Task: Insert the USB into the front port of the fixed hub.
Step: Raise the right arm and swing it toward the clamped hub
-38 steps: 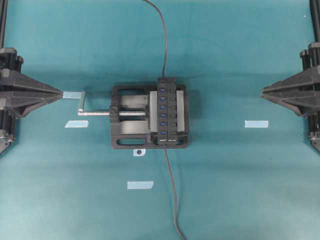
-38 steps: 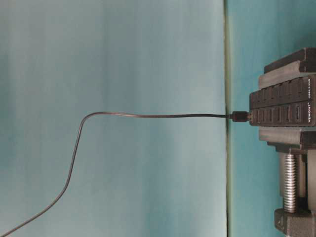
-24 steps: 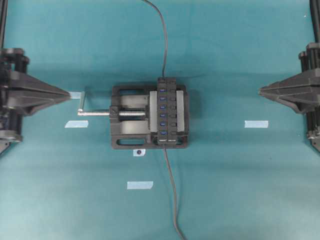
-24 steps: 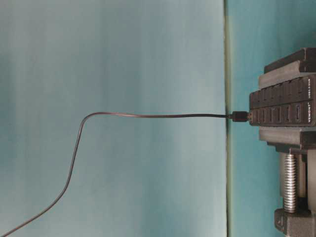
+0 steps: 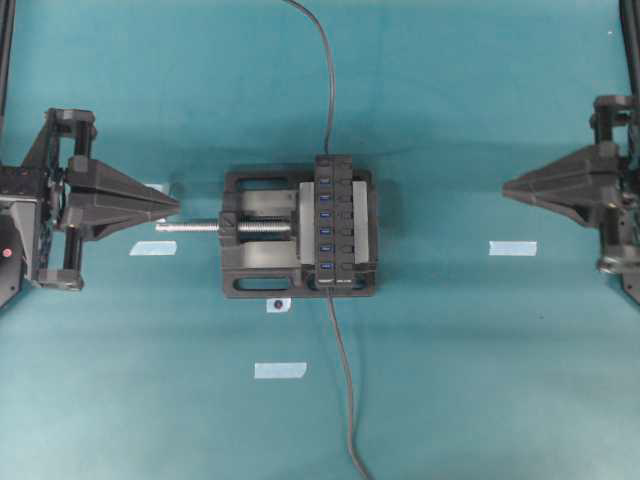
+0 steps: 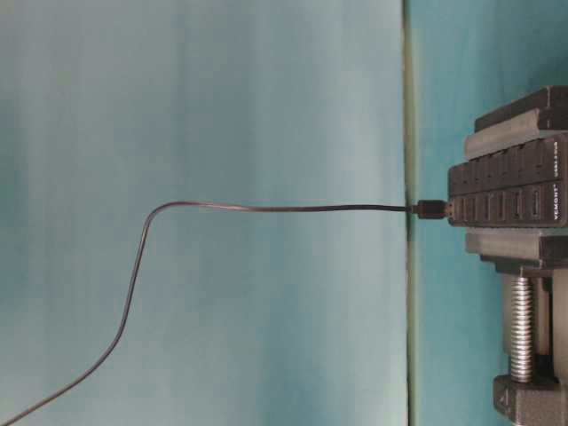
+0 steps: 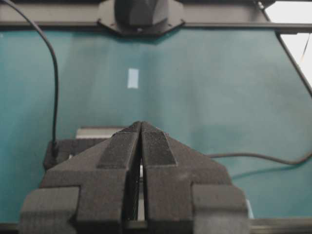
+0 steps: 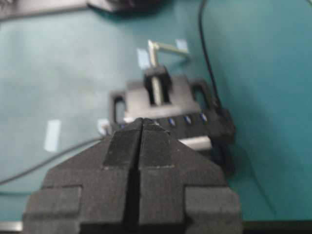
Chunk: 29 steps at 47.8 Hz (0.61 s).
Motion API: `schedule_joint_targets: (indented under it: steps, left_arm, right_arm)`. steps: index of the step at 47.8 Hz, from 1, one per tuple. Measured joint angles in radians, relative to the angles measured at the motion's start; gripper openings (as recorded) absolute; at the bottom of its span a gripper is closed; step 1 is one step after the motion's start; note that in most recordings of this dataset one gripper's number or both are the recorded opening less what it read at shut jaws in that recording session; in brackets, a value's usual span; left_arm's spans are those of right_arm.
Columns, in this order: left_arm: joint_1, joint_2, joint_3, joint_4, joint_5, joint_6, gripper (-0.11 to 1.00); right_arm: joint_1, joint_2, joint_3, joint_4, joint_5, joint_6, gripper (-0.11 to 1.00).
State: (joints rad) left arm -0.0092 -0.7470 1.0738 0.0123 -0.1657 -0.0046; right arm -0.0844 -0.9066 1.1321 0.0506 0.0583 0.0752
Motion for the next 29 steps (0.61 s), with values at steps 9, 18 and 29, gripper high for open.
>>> schedule_joint_targets:
  steps: [9, 18, 29]
  left_arm:
    - [-0.009, -0.002, -0.017, 0.0, 0.035, 0.0, 0.0]
    - [-0.014, -0.002, -0.021, -0.002, 0.057, 0.0, 0.0]
    - [-0.014, -0.003, -0.023, 0.0, 0.075, 0.0, 0.0]
  right_arm:
    - [-0.071, 0.087, -0.043, -0.041, 0.052, -0.002, -0.06]
    - [-0.124, 0.175, -0.072, -0.067, 0.055, -0.018, -0.06]
    - [-0.169, 0.284, -0.103, -0.071, 0.054, -0.075, -0.06]
